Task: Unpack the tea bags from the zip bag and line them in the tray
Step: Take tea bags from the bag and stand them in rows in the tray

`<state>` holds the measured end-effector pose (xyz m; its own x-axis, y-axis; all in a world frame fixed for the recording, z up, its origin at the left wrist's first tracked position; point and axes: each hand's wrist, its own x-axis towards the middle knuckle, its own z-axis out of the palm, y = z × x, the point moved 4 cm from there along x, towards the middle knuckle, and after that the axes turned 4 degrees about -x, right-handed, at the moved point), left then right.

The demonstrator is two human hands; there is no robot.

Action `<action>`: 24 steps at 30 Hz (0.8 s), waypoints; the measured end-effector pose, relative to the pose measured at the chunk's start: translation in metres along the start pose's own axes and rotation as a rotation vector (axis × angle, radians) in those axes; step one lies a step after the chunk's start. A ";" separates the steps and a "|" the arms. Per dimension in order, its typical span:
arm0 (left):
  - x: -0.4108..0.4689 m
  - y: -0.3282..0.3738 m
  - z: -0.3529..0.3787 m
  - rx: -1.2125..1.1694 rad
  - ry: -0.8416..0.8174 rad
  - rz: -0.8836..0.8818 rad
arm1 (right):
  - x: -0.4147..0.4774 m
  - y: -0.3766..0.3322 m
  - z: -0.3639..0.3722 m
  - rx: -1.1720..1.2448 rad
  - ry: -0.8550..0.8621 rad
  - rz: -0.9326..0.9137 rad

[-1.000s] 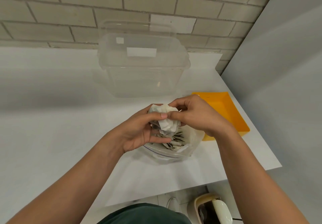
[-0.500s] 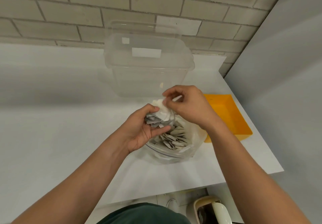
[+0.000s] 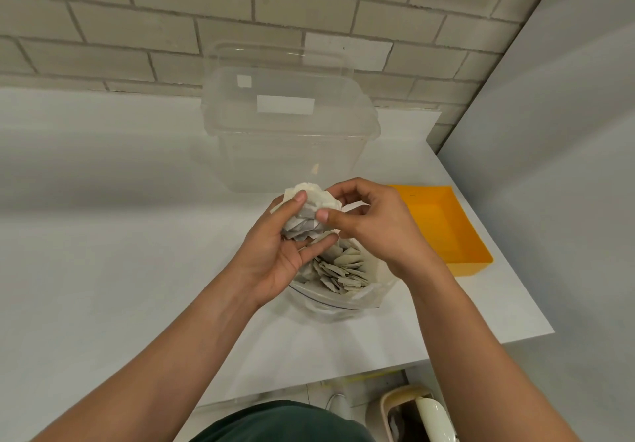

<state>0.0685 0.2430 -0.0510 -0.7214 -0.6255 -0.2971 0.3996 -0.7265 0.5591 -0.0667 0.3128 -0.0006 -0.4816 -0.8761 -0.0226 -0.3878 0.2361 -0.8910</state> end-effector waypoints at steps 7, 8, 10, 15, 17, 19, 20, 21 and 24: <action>-0.002 0.002 -0.004 -0.037 0.026 0.009 | -0.001 -0.009 -0.009 0.009 0.047 -0.049; -0.002 0.002 -0.004 -0.028 0.027 0.011 | 0.000 -0.010 -0.010 0.017 0.066 -0.062; -0.003 0.002 -0.004 0.006 0.038 0.014 | 0.001 -0.012 -0.011 0.041 0.090 -0.081; -0.002 0.002 -0.003 0.072 0.054 0.007 | 0.000 -0.022 -0.017 0.010 0.154 -0.166; -0.002 0.002 -0.001 0.079 0.048 0.010 | -0.001 -0.024 -0.016 -0.050 0.161 -0.204; -0.003 0.002 0.001 0.059 0.036 0.005 | 0.000 -0.023 -0.015 -0.103 0.175 -0.227; -0.003 0.002 0.002 0.049 0.030 -0.003 | 0.000 -0.022 -0.015 -0.116 0.193 -0.236; -0.004 0.002 0.003 0.046 0.023 -0.012 | 0.001 -0.022 -0.016 -0.120 0.208 -0.242; -0.007 0.002 0.005 0.055 -0.005 -0.038 | 0.002 -0.021 -0.017 -0.137 0.209 -0.246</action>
<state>0.0713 0.2470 -0.0441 -0.7384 -0.5965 -0.3147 0.3406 -0.7325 0.5894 -0.0724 0.3134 0.0259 -0.5055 -0.8122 0.2911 -0.6071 0.0951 -0.7889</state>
